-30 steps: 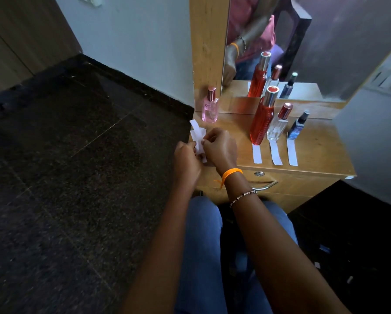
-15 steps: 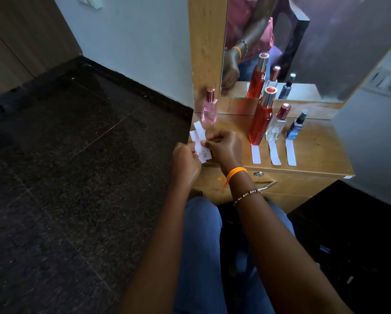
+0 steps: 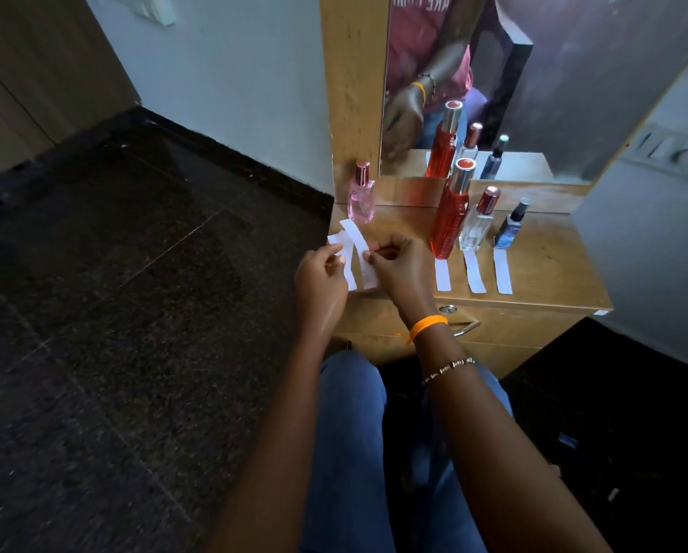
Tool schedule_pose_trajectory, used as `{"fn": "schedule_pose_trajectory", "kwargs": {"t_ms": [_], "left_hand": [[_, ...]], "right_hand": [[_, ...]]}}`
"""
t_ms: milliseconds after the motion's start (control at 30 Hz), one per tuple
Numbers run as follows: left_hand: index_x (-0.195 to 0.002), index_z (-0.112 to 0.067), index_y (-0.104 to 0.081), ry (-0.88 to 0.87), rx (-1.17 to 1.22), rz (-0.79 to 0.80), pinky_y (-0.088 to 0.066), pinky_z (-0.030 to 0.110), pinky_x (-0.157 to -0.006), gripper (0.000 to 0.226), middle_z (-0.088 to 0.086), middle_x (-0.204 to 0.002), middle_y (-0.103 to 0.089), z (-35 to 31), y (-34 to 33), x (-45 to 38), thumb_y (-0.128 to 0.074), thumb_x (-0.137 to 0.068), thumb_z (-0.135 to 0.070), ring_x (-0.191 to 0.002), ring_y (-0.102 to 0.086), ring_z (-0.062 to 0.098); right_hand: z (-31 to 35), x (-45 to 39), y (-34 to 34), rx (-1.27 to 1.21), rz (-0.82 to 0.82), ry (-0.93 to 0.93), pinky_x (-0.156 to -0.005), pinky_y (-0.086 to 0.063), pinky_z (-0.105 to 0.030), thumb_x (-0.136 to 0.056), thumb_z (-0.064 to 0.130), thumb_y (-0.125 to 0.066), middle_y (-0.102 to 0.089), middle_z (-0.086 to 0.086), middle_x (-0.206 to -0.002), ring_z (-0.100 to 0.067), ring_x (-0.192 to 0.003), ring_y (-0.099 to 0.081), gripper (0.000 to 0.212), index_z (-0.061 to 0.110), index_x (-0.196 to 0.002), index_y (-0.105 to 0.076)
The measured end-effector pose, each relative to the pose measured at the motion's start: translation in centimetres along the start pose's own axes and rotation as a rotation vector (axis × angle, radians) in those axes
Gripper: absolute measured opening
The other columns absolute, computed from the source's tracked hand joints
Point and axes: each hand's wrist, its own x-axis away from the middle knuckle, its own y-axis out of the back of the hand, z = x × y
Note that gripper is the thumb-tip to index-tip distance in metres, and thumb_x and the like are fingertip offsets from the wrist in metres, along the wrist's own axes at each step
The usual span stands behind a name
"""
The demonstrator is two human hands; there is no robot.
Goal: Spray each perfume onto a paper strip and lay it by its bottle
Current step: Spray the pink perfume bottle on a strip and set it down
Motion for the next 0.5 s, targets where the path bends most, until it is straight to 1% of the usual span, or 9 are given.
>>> {"fn": "schedule_pose_trajectory", "kwargs": {"t_ms": [67, 133, 167, 233, 300, 333, 400, 467, 500], "left_hand": [[-0.095, -0.022, -0.071, -0.011, 0.117, 0.011, -0.052, 0.037, -0.085, 0.02, 0.008, -0.098, -0.069, -0.4, -0.4, 0.4, -0.051, -0.091, -0.024, -0.093, -0.065, 0.02], [-0.069, -0.031, -0.07, 0.017, 0.228, 0.069, -0.055, 0.049, -0.081, 0.025, 0.005, -0.079, -0.071, -0.8, -0.8, 0.8, -0.053, -0.087, -0.034, -0.082, -0.068, 0.024], [-0.064, -0.032, -0.069, 0.022, 0.255, 0.092, -0.056, 0.05, -0.079, 0.026, 0.002, -0.073, -0.07, -1.1, -1.1, 0.9, -0.055, -0.086, -0.035, -0.078, -0.068, 0.022], [-0.068, -0.029, -0.07, 0.005, 0.246, 0.103, -0.056, 0.049, -0.079, 0.022, -0.001, -0.072, -0.07, -1.6, -1.5, 1.2, -0.058, -0.087, -0.029, -0.078, -0.068, 0.019], [-0.086, -0.023, -0.073, 0.022, 0.268, 0.107, -0.057, 0.045, -0.082, 0.017, -0.001, -0.082, -0.072, -2.1, -1.7, 1.2, -0.057, -0.089, -0.019, -0.083, -0.069, 0.016], [-0.09, -0.02, -0.073, 0.046, 0.293, 0.113, -0.057, 0.042, -0.083, 0.018, -0.003, -0.083, -0.072, -2.3, -1.7, 1.2, -0.055, -0.09, -0.016, -0.084, -0.068, 0.015], [-0.085, -0.021, -0.072, 0.082, 0.34, 0.112, -0.056, 0.042, -0.084, 0.022, -0.006, -0.083, -0.071, -2.6, -1.6, 1.1, -0.053, -0.091, -0.012, -0.085, -0.068, 0.016], [-0.081, -0.021, -0.07, 0.115, 0.381, 0.122, -0.055, 0.044, -0.087, 0.023, -0.005, -0.085, -0.071, -2.8, -1.6, 1.0, -0.053, -0.091, -0.011, -0.089, -0.069, 0.02], [-0.083, -0.019, -0.069, 0.134, 0.401, 0.13, -0.055, 0.044, -0.087, 0.021, -0.005, -0.086, -0.07, -2.9, -1.5, 1.1, -0.053, -0.092, -0.01, -0.089, -0.068, 0.019]], "right_hand": [[0.5, 1.5, 0.6, 0.15, -0.111, 0.159, -0.058, -0.043, -0.029, -0.075, 0.017, -0.069, -0.069, -0.002, -0.068, -0.017, -0.067, -0.06, 0.011, 0.018, -0.067, -0.062], [0.3, 2.8, 1.0, 0.31, -0.19, 0.295, -0.057, -0.043, -0.033, -0.075, 0.023, -0.067, -0.067, 0.0, -0.07, -0.024, -0.076, -0.057, 0.012, 0.017, -0.068, -0.059], [0.1, 3.2, 1.2, 0.365, -0.207, 0.339, -0.057, -0.041, -0.033, -0.076, 0.024, -0.066, -0.066, 0.0, -0.073, -0.026, -0.079, -0.055, 0.012, 0.016, -0.069, -0.059], [-0.5, 3.5, 1.6, 0.404, -0.231, 0.425, -0.058, -0.034, -0.03, -0.078, 0.023, -0.066, -0.065, -0.001, -0.077, -0.026, -0.078, -0.052, 0.01, 0.016, -0.073, -0.061], [-1.1, 3.4, 2.2, 0.337, -0.211, 0.475, -0.061, -0.028, -0.024, -0.078, 0.022, -0.069, -0.064, 0.0, -0.078, -0.019, -0.075, -0.048, 0.006, 0.018, -0.078, -0.065], [-1.4, 3.4, 2.5, 0.255, -0.177, 0.458, -0.063, -0.03, -0.022, -0.077, 0.022, -0.071, -0.065, 0.001, -0.08, -0.016, -0.075, -0.05, 0.006, 0.019, -0.081, -0.067], [-1.9, 3.2, 3.1, 0.001, -0.083, 0.302, -0.07, -0.044, -0.023, -0.08, 0.018, -0.072, -0.067, 0.004, -0.082, -0.012, -0.076, -0.059, 0.006, 0.019, -0.085, -0.068], [-2.2, 3.1, 3.7, -0.191, 0.027, 0.107, -0.075, -0.054, -0.032, -0.082, 0.008, -0.069, -0.068, 0.004, -0.083, -0.012, -0.078, -0.066, 0.011, 0.016, -0.089, -0.066], [-2.4, 3.0, 4.0, -0.225, 0.074, 0.053, -0.076, -0.057, -0.035, -0.081, 0.004, -0.069, -0.068, 0.001, -0.082, -0.015, -0.079, -0.067, 0.015, 0.015, -0.09, -0.064]]}}
